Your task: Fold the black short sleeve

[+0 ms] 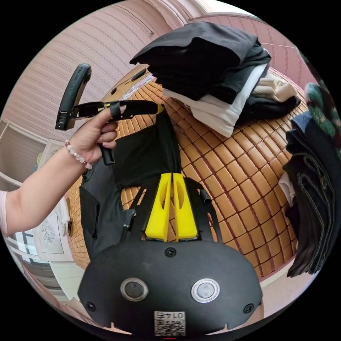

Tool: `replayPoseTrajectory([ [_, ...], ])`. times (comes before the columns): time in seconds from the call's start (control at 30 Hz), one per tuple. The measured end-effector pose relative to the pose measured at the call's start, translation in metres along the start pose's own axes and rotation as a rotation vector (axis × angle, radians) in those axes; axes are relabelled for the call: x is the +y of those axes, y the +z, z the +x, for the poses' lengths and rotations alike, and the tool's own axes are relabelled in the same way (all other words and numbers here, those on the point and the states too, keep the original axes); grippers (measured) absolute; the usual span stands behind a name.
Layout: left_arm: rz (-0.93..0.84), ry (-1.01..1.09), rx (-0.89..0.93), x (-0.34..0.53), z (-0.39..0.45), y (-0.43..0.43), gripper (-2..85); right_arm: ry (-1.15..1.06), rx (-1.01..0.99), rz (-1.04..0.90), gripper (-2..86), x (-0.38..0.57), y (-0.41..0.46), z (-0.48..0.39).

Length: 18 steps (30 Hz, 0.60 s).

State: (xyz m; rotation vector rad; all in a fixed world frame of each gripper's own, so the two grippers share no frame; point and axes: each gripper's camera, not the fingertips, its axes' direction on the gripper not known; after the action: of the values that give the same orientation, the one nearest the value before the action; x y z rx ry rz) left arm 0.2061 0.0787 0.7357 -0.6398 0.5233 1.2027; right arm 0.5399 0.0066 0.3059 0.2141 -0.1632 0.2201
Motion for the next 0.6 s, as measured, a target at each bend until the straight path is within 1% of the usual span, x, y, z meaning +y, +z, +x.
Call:
replayPoseTrajectory([
  [0.07, 0.125, -0.009, -0.010, 0.028, -0.022, -0.065, -0.7, -0.072, -0.058, 0.073, 0.3, -0.009, -0.018, -0.013],
  [0.13, 0.204, -0.014, -0.025, 0.058, -0.038, -0.116, -0.8, -0.152, -0.104, 0.122, 0.3, -0.015, -0.033, -0.030],
  [0.2, 0.256, -0.037, -0.039, 0.096, -0.052, -0.163, -0.8, -0.251, -0.157, 0.155, 0.3, -0.018, -0.045, -0.052],
  [0.27, 0.306, -0.078, -0.044, 0.159, -0.064, -0.215, -0.9, -0.389, -0.232, 0.149, 0.3, -0.015, -0.053, -0.083],
  [0.3, 0.307, -0.092, -0.048, 0.174, -0.065, -0.223, -0.9, -0.419, -0.249, 0.136, 0.3, -0.013, -0.053, -0.091],
  [0.37, 0.253, -0.185, -0.081, 0.241, -0.071, -0.240, -0.9, -0.517, -0.318, 0.034, 0.3, -0.003, -0.040, -0.114],
  [0.4, 0.233, -0.213, -0.084, 0.258, -0.072, -0.239, -0.9, -0.538, -0.324, -0.001, 0.3, 0.001, -0.034, -0.119],
  [0.47, 0.164, -0.355, -0.059, 0.318, -0.080, -0.223, -0.8, -0.595, -0.291, -0.148, 0.3, 0.018, -0.002, -0.135],
  [0.57, 0.130, -0.456, -0.073, 0.369, -0.086, -0.198, -0.8, -0.629, -0.253, -0.288, 0.3, 0.036, 0.032, -0.148],
  [0.6, 0.130, -0.470, -0.071, 0.377, -0.087, -0.193, -0.7, -0.636, -0.247, -0.308, 0.3, 0.039, 0.037, -0.150],
])
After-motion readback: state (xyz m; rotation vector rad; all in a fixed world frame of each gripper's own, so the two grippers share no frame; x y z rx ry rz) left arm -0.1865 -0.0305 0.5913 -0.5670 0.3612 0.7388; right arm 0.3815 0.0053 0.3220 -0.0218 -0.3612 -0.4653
